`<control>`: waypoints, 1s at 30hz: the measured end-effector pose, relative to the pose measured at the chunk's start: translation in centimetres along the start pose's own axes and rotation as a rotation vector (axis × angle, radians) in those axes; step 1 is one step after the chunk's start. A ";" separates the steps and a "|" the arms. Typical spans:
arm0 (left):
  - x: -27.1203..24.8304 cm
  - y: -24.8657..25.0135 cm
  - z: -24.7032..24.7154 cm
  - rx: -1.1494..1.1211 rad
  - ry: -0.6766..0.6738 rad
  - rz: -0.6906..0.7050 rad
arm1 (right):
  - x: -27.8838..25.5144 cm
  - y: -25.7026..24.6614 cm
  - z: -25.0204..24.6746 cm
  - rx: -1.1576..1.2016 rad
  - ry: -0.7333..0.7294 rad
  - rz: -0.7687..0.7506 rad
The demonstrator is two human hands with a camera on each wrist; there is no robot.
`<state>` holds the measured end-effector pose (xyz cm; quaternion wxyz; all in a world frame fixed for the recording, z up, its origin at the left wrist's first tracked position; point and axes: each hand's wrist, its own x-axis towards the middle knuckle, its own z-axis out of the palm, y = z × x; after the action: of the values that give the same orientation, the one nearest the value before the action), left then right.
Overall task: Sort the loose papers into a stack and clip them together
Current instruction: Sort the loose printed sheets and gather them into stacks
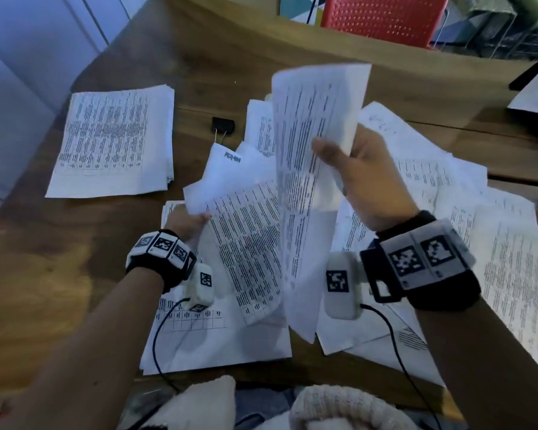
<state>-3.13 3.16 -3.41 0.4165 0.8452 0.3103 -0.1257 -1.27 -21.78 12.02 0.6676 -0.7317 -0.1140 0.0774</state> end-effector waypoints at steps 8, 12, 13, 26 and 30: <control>-0.5 -0.2 -0.5 -0.142 -0.138 0.029 | 0.5 2.0 -2.7 0.443 0.041 0.124; -1.0 0.4 -0.6 -0.130 -0.149 -0.001 | 2.3 9.1 -3.5 -0.040 0.065 0.438; -1.0 0.6 -0.7 -0.076 -0.127 -0.046 | 2.5 10.4 -3.4 -0.189 0.031 0.479; -1.5 -0.1 0.3 -0.170 -0.160 0.073 | 2.4 12.7 0.8 -0.650 0.031 0.189; -0.9 0.1 0.2 -0.037 0.065 -0.004 | 2.8 7.7 1.0 -0.520 0.167 -0.123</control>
<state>-3.71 2.60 -3.03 0.4218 0.8404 0.3275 -0.0931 1.66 -20.70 4.42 0.4679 -0.8740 -0.1189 -0.0556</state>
